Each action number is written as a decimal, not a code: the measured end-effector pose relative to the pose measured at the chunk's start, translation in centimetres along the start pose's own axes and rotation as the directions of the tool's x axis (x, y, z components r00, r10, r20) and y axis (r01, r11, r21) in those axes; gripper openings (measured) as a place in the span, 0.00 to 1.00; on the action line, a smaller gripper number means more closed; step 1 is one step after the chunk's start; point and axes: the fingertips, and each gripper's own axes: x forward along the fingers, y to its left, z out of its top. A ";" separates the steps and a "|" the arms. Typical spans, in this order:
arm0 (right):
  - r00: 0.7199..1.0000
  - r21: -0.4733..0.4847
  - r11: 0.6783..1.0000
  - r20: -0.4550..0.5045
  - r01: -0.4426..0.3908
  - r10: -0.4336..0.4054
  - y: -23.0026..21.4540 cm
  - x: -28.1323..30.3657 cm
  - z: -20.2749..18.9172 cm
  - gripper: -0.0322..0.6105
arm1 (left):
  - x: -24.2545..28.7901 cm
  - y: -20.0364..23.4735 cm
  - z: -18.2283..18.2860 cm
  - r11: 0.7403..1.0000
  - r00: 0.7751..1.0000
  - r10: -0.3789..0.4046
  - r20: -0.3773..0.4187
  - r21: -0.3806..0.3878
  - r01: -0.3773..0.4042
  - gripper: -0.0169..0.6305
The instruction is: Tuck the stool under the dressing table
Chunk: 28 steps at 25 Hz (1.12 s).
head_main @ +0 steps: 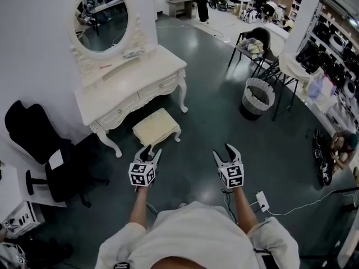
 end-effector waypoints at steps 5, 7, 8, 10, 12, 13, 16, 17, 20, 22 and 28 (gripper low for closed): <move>1.000 -0.006 1.000 -0.014 -0.006 0.006 0.5 1.6 0.1 0.40 | 0.7 1.2 0.1 1.000 1.000 0.001 -0.005 -0.003 -0.001 0.34; 1.000 -0.007 1.000 -0.020 -0.010 0.010 0.6 1.9 0.0 0.40 | 0.9 1.3 0.0 1.000 1.000 0.002 -0.008 0.001 -0.002 0.34; 1.000 -0.007 1.000 -0.022 -0.012 0.011 0.6 2.1 0.0 0.40 | 1.0 1.4 -0.1 1.000 1.000 0.002 -0.010 0.002 -0.002 0.34; 1.000 -0.005 1.000 -0.025 -0.014 0.014 0.6 2.4 -0.1 0.40 | 1.2 1.5 -0.2 1.000 1.000 0.002 -0.016 0.001 -0.002 0.33; 0.999 -0.003 1.000 -0.029 -0.016 0.016 0.7 2.8 -0.3 0.40 | 1.3 1.8 -0.5 1.000 1.000 0.004 -0.024 -0.001 -0.004 0.33; 0.999 -0.002 1.000 -0.031 -0.016 0.016 0.6 3.0 -0.4 0.40 | 1.5 2.0 -0.6 1.000 1.000 0.005 -0.026 -0.002 -0.005 0.33; 0.999 0.003 1.000 -0.043 -0.019 0.020 0.5 4.2 -1.1 0.40 | 2.2 2.8 -0.8 1.000 1.000 0.010 -0.028 -0.003 -0.011 0.33; 0.999 0.006 1.000 -0.045 -0.021 0.021 0.4 4.7 -1.3 0.40 | 2.5 3.1 -0.6 1.000 1.000 0.013 -0.028 -0.002 -0.013 0.33; 0.999 0.016 1.000 -0.045 -0.026 0.027 0.0 6.3 -1.1 0.40 | 3.5 4.0 -0.1 1.000 0.999 0.021 -0.028 0.003 -0.021 0.33; 0.998 0.019 0.999 -0.046 -0.030 0.031 -0.5 7.4 -1.0 0.40 | 4.4 4.6 0.2 1.000 0.999 0.029 -0.029 -0.004 -0.029 0.33; 0.998 0.017 0.999 -0.044 -0.036 0.037 -2.9 10.8 -0.3 0.40 | 8.3 5.6 1.0 0.999 0.999 0.032 -0.038 -0.011 -0.032 0.33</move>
